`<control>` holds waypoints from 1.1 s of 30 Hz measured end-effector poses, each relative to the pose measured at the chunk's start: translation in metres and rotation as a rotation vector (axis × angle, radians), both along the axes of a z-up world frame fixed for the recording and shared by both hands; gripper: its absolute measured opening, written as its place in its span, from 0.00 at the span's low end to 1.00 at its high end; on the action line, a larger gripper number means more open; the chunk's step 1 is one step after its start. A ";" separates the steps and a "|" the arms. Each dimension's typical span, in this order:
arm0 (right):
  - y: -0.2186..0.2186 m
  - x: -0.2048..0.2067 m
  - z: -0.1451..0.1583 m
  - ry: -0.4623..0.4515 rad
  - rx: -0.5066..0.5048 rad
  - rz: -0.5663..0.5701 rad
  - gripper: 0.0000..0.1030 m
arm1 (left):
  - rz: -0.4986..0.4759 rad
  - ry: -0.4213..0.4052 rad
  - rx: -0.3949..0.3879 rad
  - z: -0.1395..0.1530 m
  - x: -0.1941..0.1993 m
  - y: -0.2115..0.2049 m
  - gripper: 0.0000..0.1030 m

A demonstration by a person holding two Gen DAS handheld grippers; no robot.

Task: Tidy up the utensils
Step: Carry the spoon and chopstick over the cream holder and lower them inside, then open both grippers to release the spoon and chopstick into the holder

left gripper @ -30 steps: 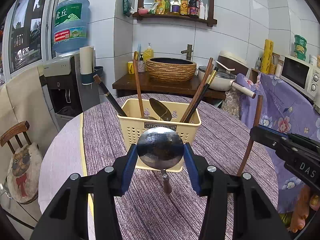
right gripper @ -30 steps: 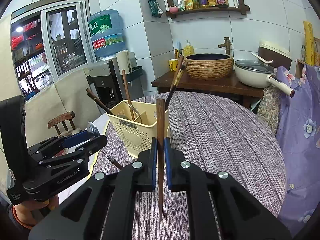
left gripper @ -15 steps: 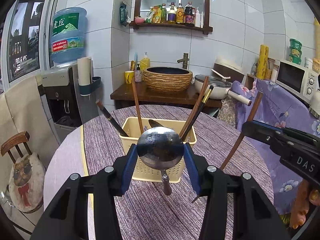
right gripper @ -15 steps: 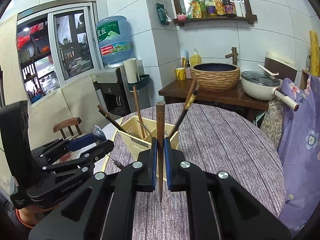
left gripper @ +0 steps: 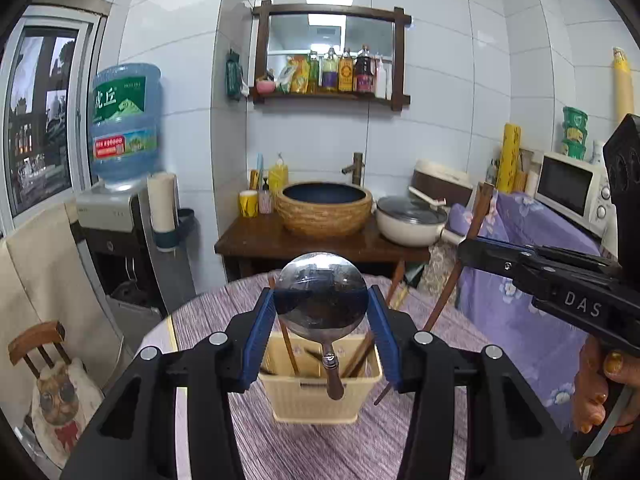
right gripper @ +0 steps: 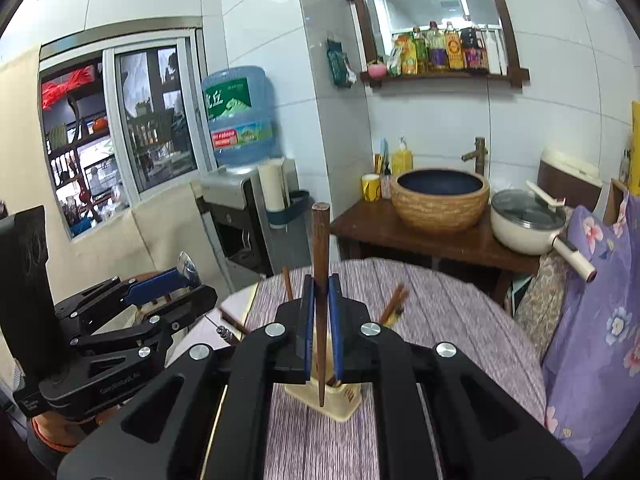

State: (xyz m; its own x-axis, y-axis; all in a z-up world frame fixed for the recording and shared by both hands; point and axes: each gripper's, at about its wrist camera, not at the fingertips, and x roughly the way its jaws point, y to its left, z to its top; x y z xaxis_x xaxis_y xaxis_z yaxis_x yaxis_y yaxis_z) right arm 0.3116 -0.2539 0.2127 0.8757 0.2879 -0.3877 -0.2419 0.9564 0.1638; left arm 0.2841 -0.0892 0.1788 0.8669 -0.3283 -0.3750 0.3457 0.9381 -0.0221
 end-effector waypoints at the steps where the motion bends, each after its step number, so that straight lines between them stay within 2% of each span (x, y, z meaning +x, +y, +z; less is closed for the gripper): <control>1: 0.001 0.005 0.007 -0.015 -0.005 -0.012 0.08 | 0.006 -0.010 0.003 0.005 0.003 -0.001 0.46; 4: 0.003 0.019 0.016 -0.024 0.000 -0.026 0.08 | 0.030 -0.023 0.001 0.016 0.017 -0.001 0.46; 6: 0.005 0.029 0.010 -0.018 -0.001 -0.039 0.08 | 0.042 -0.014 0.000 0.013 0.028 -0.002 0.46; 19: 0.024 0.052 -0.059 0.027 -0.052 -0.055 0.08 | 0.129 0.087 0.016 -0.048 0.069 0.015 0.46; 25: 0.027 0.058 -0.086 0.061 -0.059 -0.060 0.08 | 0.113 0.154 0.013 -0.080 0.082 0.010 0.46; 33: 0.019 0.067 -0.116 0.104 -0.039 -0.072 0.08 | 0.131 0.108 0.058 -0.089 0.077 -0.002 0.46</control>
State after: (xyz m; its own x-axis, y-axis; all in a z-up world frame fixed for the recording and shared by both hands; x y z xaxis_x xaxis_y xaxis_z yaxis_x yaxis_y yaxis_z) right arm 0.3782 -0.2348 0.0970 0.8478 0.2089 -0.4874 -0.1564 0.9768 0.1466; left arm 0.3614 -0.0907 0.0893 0.8543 -0.1906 -0.4836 0.2194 0.9756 0.0031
